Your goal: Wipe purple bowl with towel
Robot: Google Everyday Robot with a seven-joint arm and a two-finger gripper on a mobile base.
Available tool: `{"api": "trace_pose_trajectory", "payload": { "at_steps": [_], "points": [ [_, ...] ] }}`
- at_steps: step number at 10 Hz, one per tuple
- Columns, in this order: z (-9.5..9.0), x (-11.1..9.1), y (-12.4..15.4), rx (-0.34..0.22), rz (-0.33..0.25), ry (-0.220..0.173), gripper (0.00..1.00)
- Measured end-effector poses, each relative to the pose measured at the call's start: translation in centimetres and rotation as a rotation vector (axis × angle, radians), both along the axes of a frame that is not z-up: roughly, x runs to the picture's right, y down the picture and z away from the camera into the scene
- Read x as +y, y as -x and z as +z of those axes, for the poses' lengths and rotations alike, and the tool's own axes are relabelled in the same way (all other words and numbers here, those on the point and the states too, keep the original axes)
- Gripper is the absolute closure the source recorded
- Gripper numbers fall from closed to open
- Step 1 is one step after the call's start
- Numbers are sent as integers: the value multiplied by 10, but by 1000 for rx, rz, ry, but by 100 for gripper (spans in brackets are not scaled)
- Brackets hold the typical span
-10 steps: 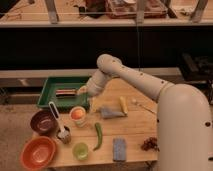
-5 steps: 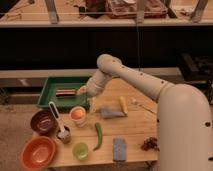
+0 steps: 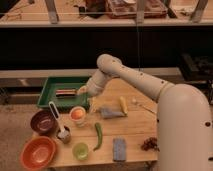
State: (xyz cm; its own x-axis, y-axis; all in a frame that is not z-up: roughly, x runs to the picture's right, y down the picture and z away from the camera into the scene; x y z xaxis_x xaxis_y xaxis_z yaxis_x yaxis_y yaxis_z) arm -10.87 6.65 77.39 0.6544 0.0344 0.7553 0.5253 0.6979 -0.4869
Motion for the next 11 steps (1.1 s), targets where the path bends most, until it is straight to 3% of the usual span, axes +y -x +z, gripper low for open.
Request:
{"api": "trace_pose_trajectory", "payload": {
  "at_steps": [7, 9, 11],
  "points": [
    [0, 0, 0, 9, 0, -5, 20],
    [2, 5, -10, 90, 13, -39, 20],
    [8, 16, -40, 189, 31, -64, 20]
  ]
}}
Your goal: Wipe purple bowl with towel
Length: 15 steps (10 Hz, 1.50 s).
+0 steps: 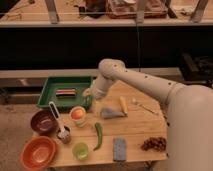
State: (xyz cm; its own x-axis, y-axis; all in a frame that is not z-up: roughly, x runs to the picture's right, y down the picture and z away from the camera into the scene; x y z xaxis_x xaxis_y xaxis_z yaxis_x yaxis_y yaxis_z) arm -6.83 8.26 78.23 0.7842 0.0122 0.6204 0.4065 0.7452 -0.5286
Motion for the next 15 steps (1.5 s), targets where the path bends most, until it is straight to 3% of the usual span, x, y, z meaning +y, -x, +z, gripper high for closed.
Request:
{"api": "trace_pose_trajectory", "payload": {
  "at_steps": [3, 6, 8, 11, 15],
  "points": [
    [27, 21, -73, 138, 28, 9, 20],
    [73, 60, -106, 225, 33, 55, 20],
    [94, 79, -112, 281, 24, 63, 21],
    [102, 85, -125, 342, 49, 41, 46],
    [83, 66, -122, 328, 38, 8, 88]
  ]
}}
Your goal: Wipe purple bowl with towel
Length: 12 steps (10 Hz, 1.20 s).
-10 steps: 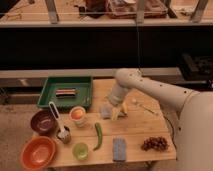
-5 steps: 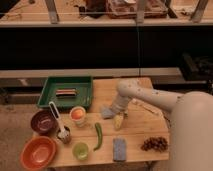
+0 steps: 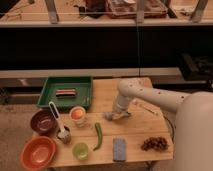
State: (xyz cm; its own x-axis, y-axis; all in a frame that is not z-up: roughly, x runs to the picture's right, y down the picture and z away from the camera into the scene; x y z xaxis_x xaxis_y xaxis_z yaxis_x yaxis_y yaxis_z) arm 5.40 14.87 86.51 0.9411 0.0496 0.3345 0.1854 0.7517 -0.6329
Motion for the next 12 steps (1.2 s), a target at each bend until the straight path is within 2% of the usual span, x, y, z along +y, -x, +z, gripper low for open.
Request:
{"api": "trace_pose_trajectory", "payload": {
  "at_steps": [1, 2, 3, 6, 7, 9, 10, 11, 12],
  "points": [
    [-9, -10, 9, -18, -16, -12, 96],
    [-15, -18, 17, -32, -26, -21, 99],
    [-25, -32, 32, -67, -32, -35, 100],
    [-68, -89, 93, -218, -30, -81, 100],
    [-86, -114, 110, -276, -9, -105, 100],
    [-111, -153, 131, -363, 63, -157, 100],
    [-123, -176, 146, -424, 105, -193, 100],
    [-131, -192, 166, -480, 120, -214, 100],
    [-133, -200, 183, -511, 114, -220, 100]
  ]
}}
